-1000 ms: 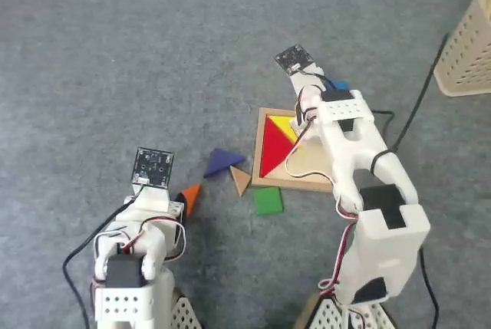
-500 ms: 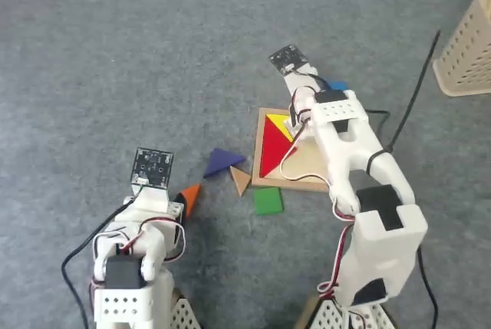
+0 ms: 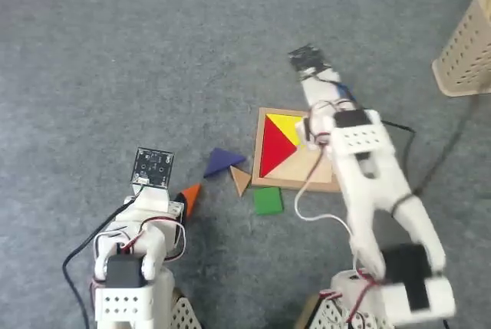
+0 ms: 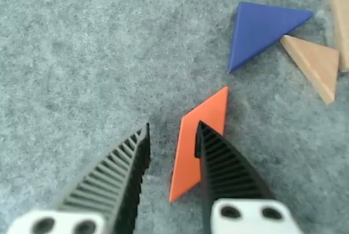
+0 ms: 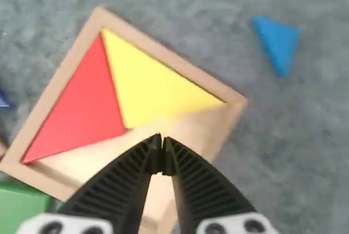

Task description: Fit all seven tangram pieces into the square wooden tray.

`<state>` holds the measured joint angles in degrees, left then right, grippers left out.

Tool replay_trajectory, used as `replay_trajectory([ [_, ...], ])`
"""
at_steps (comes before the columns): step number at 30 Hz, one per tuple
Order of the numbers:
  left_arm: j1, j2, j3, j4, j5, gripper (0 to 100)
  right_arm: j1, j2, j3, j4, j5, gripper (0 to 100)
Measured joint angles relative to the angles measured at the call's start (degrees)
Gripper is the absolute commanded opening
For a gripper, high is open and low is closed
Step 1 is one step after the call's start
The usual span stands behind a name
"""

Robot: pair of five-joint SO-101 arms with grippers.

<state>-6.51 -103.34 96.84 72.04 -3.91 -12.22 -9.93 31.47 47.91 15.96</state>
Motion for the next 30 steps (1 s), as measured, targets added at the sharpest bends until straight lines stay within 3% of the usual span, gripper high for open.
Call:
replay_trajectory([
  [5, 0.0, 0.0, 0.0, 0.0, 0.0, 13, 1.67, -4.92, 2.37, 1.85, -0.09, 0.6],
  [12, 0.0, 0.0, 0.0, 0.0, 0.0, 13, -8.09, -5.01, 2.55, 9.93, 1.41, 0.7],
  [18, 0.0, 0.0, 0.0, 0.0, 0.0, 13, -10.29, -5.01, 6.51, 10.46, -0.88, 0.7],
  [24, 0.0, 0.0, 0.0, 0.0, 0.0, 13, -19.08, -5.01, 7.03, 10.46, -0.97, 0.7],
  [30, 0.0, 0.0, 0.0, 0.0, 0.0, 13, -18.29, -5.1, 11.08, 8.18, -0.97, 0.6],
])
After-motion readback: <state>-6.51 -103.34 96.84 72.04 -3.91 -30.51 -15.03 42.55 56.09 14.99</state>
